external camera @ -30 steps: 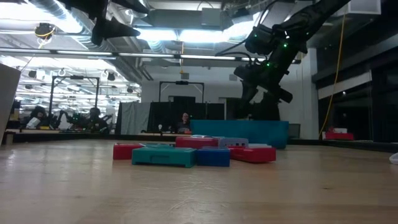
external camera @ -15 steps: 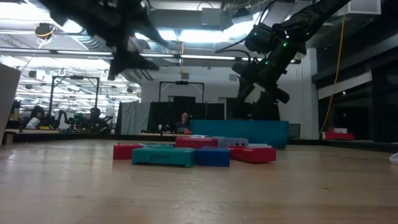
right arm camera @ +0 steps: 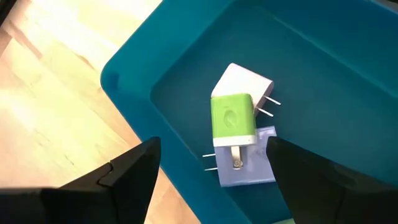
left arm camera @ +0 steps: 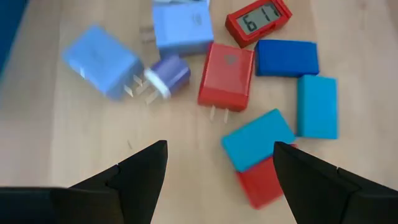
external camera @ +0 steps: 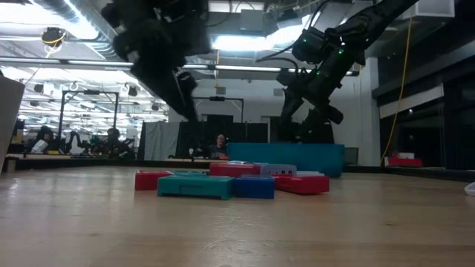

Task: Pick & Place Office items
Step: Put the red charger adapter into the blue bin, then put the top light blue charger adapter into the blue bin

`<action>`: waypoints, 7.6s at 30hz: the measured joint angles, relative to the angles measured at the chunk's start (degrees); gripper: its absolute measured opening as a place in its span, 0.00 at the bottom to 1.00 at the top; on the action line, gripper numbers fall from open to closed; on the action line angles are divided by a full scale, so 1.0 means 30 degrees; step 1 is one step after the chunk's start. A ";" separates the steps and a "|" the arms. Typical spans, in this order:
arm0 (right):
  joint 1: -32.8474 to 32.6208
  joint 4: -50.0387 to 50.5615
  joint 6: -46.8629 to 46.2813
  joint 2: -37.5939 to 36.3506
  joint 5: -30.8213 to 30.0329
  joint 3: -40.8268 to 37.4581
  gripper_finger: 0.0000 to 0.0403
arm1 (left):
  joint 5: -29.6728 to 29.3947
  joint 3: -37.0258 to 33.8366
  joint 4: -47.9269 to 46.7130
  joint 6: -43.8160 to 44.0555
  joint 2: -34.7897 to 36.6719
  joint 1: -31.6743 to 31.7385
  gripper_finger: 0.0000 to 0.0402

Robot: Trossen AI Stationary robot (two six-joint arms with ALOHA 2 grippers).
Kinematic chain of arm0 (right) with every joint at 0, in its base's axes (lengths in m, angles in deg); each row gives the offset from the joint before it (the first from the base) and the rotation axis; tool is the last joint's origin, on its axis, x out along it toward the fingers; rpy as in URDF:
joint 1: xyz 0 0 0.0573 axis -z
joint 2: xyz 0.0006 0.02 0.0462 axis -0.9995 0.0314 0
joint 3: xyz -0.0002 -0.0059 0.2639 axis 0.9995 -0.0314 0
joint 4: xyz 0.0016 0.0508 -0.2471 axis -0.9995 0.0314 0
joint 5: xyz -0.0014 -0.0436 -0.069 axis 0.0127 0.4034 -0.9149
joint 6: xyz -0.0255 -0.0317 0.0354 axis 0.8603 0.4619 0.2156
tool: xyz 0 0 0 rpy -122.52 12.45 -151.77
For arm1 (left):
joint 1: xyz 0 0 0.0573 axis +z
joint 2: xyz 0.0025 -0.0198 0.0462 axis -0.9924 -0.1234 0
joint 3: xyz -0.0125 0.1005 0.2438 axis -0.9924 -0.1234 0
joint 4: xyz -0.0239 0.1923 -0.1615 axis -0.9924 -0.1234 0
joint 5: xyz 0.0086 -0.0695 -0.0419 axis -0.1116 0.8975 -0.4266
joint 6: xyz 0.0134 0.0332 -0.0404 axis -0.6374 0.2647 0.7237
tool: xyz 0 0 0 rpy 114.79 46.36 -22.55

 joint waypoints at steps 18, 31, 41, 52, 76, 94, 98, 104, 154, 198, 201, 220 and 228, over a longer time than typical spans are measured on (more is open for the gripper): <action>-0.0462 -0.0430 -0.0006 0.0000 0.0141 0.0000 0.74 | 0.0426 0.7298 -0.2872 -0.3513 -0.6801 -0.0256 0.71; -0.0633 -0.0835 0.0264 0.0000 0.0159 0.0000 0.74 | 0.0363 0.7688 -0.2844 -0.0939 -0.8314 -0.1160 0.71; -0.0664 -0.0967 0.0257 0.0000 0.0145 0.0000 0.74 | 0.0136 0.7716 -0.2292 -0.0782 -0.9323 -0.1166 0.71; -0.0670 -0.1177 0.0242 0.0007 0.0145 0.0000 0.74 | 0.0231 0.7684 -0.1910 -0.0576 -0.9625 -0.1109 0.71; -0.0420 -0.5027 -0.0622 -0.1041 0.2700 0.1360 0.74 | 0.3995 0.7755 0.0301 0.2858 -0.9538 0.1166 0.29; 0.0744 0.4696 0.6904 -1.0054 -0.0413 0.7563 0.74 | 0.4931 1.1816 0.2511 0.2362 -0.8226 0.6199 0.29; 0.0729 0.4766 0.6842 -1.1624 -0.1760 0.7563 0.74 | 0.4630 1.1822 0.2037 0.1899 -0.8544 0.8374 0.29; 0.0736 0.4814 0.6940 -1.2143 -0.2162 0.7555 0.74 | 0.4595 1.1793 0.1064 0.1361 -0.9167 1.1223 0.29; 0.0736 0.4132 0.8458 -1.0681 -0.0147 0.7541 0.74 | -0.0701 1.2004 -0.5584 1.0763 -1.0314 0.4819 0.77; 0.0729 0.4120 0.8343 -1.0681 -0.0151 0.7541 0.74 | 0.2478 1.6648 -0.4666 0.8755 -1.2227 0.5236 0.52; 0.0729 0.4117 0.8349 -1.0681 -0.0154 0.7541 0.74 | 0.2277 1.7718 -0.3667 0.8247 -1.2230 0.5542 0.52; 0.0736 0.3978 0.8336 -1.0681 -0.0016 0.7540 0.74 | 0.4800 1.7906 0.2051 0.6498 -1.5127 0.9222 0.52; 0.0729 0.3971 0.8329 -1.0681 0.0064 0.7533 0.74 | 0.4661 1.7906 0.2618 0.6481 -1.5257 0.9326 0.69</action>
